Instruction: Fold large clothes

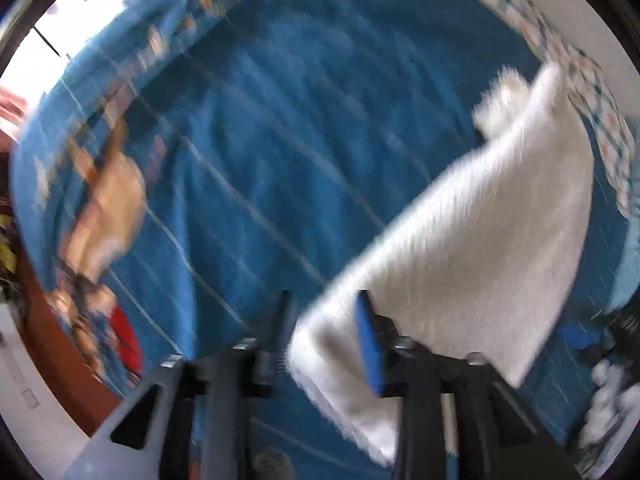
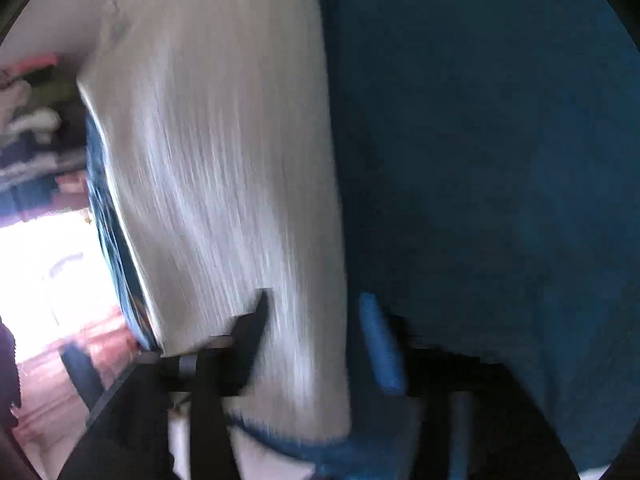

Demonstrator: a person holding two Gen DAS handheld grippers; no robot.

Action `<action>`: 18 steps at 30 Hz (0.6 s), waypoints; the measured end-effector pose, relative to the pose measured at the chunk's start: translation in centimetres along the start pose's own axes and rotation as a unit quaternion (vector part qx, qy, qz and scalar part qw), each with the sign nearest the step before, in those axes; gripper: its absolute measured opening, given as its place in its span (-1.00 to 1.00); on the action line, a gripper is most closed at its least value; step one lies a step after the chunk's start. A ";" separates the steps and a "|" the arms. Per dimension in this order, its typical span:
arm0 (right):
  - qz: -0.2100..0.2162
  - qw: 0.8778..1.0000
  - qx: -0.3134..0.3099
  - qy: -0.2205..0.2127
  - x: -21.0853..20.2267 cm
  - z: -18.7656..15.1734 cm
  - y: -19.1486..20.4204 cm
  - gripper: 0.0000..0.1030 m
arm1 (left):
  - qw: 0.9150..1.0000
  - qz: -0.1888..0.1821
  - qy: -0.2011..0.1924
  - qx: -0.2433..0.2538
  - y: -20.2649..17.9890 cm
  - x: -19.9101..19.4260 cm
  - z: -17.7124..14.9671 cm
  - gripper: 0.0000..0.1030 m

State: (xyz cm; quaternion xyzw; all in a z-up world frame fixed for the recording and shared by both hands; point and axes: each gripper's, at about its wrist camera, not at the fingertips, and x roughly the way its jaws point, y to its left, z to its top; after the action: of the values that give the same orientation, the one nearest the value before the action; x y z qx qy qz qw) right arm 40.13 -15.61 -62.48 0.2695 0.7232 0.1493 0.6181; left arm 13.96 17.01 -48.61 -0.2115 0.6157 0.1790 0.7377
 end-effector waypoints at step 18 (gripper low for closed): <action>0.236 0.960 0.083 -0.129 2.0 13.5 -0.1 -0.40 | 0.997 0.049 -0.063 0.014 -4.8 0.7 2.4 0.94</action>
State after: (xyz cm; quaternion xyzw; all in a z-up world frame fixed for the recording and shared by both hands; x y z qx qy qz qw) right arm 53.12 -16.13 -66.74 0.4998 0.5632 0.1943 0.6286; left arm 18.58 14.27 -48.48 -0.1594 0.5803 0.2189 0.7681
